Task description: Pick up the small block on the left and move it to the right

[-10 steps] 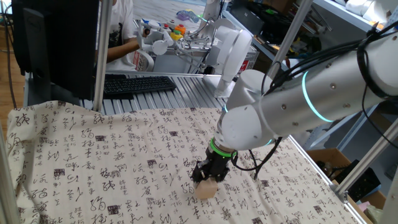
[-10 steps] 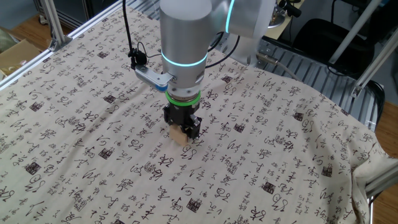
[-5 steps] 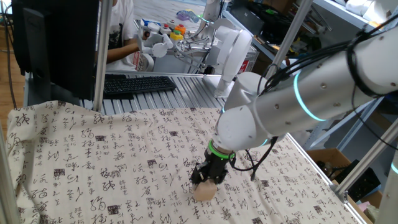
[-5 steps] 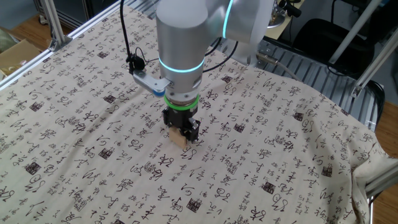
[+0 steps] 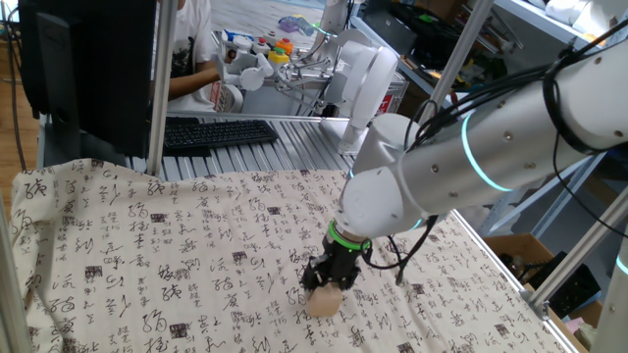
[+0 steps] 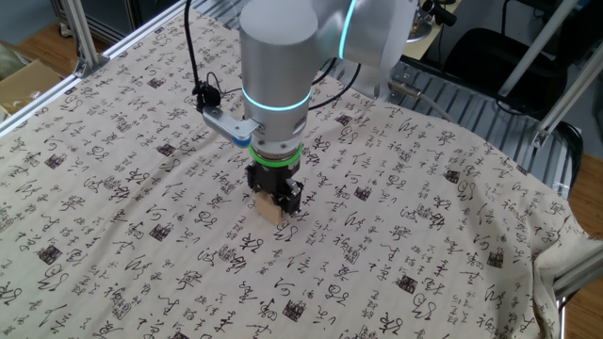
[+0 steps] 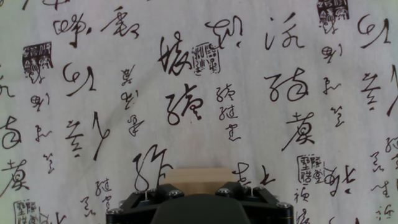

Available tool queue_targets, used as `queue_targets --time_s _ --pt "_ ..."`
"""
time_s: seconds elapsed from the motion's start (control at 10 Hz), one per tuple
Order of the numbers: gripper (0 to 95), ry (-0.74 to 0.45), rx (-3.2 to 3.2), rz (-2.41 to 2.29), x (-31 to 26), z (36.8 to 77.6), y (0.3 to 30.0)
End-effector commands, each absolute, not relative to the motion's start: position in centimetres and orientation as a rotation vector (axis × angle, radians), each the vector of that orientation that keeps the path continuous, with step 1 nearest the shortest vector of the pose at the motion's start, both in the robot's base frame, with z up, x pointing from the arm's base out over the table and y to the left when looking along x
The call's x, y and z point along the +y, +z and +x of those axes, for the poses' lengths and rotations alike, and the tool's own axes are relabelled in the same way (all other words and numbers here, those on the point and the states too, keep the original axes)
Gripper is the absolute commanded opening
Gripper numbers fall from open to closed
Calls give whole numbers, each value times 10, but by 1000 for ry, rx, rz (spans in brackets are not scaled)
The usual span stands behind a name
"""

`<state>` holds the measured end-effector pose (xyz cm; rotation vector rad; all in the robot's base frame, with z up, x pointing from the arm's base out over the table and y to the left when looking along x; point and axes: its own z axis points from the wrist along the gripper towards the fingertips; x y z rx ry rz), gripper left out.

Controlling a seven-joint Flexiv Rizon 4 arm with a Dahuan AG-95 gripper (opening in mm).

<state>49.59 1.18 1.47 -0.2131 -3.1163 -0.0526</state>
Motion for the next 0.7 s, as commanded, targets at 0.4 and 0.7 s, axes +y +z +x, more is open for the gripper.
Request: queue_targets --time_s 0.4,0.7 --pt "380 -77 -3109 -318 12 497 13" --pt "760 -65 -3106 -333 12 497 13"
